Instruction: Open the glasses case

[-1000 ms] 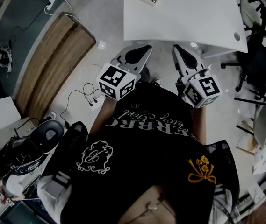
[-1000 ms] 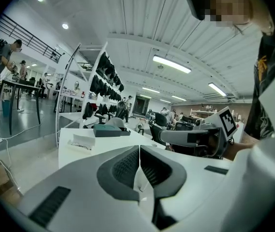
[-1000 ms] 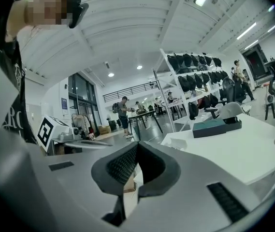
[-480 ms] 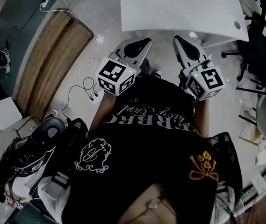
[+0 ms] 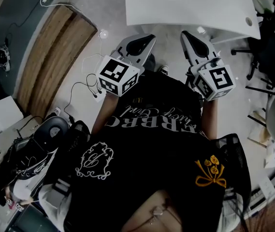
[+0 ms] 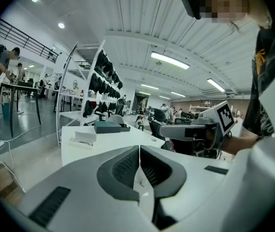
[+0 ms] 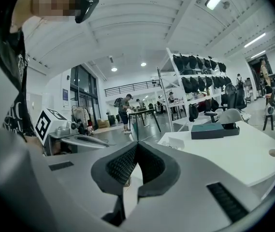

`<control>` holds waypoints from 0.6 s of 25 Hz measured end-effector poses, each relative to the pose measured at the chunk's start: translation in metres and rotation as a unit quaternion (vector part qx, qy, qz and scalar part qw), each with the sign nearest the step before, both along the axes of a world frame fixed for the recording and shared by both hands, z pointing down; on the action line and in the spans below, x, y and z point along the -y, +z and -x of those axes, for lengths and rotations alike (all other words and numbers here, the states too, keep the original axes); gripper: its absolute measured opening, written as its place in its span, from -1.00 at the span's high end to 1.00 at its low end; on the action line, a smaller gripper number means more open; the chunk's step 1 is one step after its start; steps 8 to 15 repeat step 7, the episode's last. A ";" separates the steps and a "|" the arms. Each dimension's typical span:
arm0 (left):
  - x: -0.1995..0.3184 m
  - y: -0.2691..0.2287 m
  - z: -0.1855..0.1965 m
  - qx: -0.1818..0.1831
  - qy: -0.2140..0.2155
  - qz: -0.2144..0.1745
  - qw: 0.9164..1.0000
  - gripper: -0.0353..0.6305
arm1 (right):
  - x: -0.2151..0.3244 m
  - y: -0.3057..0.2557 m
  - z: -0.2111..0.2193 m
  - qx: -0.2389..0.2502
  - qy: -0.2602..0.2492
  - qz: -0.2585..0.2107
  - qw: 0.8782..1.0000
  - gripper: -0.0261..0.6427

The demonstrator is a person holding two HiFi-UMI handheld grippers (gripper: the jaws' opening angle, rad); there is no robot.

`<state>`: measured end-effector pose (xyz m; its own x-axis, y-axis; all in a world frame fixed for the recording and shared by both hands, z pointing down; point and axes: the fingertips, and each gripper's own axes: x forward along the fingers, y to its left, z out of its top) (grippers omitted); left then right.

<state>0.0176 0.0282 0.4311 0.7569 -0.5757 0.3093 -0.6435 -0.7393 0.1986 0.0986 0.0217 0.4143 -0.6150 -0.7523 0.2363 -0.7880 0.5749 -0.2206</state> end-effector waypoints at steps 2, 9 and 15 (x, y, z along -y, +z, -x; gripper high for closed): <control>0.000 0.002 0.001 0.003 0.000 0.002 1.000 0.82 | 0.000 0.002 0.001 -0.002 -0.001 0.001 1.000 0.89; 0.000 0.002 -0.001 0.006 0.002 0.000 1.000 0.82 | 0.000 0.002 -0.001 -0.006 0.001 0.003 1.000 0.89; 0.000 0.002 -0.001 0.006 0.002 0.000 1.000 0.82 | 0.000 0.002 -0.001 -0.006 0.001 0.003 1.000 0.89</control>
